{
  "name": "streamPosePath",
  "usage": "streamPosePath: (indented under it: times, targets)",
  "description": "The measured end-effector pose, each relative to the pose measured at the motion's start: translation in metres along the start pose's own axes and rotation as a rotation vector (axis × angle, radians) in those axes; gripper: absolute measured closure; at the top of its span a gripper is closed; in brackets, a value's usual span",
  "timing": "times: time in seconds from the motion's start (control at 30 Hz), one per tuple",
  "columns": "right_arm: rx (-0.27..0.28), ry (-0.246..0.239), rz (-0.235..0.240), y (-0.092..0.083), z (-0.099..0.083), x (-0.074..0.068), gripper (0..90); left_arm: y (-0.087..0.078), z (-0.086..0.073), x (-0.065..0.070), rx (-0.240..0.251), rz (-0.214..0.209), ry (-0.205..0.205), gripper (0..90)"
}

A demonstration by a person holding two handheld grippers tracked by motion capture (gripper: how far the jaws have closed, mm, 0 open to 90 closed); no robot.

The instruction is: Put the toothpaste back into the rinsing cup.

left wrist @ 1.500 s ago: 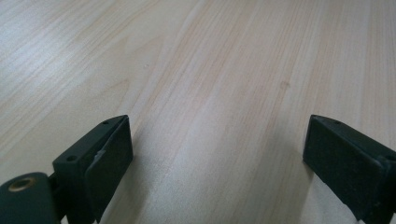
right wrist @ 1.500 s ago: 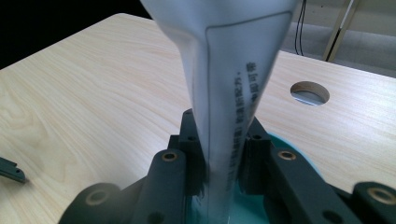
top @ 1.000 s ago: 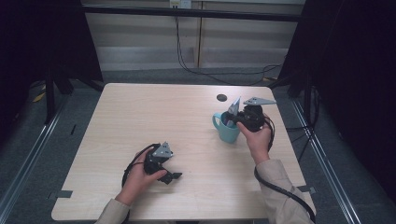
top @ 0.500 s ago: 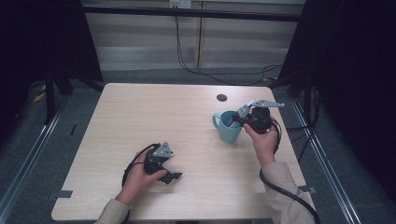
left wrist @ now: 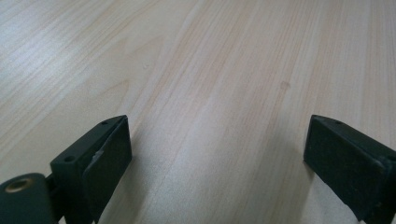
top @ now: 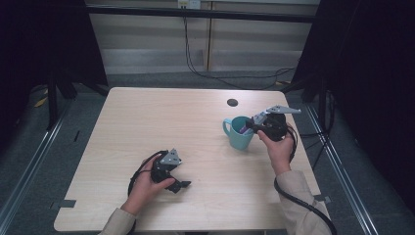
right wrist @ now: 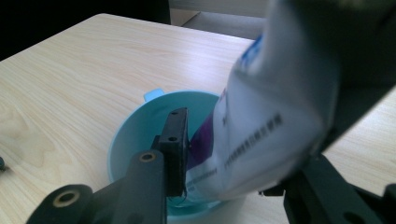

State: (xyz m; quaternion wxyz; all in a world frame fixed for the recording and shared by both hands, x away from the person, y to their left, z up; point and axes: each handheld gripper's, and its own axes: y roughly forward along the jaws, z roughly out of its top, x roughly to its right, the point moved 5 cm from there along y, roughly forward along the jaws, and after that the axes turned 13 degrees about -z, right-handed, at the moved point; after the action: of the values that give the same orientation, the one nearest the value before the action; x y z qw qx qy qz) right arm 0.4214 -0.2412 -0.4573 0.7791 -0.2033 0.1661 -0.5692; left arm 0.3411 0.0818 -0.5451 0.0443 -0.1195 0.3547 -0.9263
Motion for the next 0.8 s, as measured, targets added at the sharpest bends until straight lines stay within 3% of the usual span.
streamPosePath:
  times: [0.47,0.8]
  targets:
    - [-0.012,-0.022,-0.028,-0.0014,0.0012,-0.0014,45.0,0.0001,0.0,0.0001,0.001,0.001,-0.002,7.4]
    - [-0.02,-0.019,-0.04,-0.004,-0.0024,0.0052,43.1,0.0001,0.0,0.0,0.001,0.001,0.0,7.4]
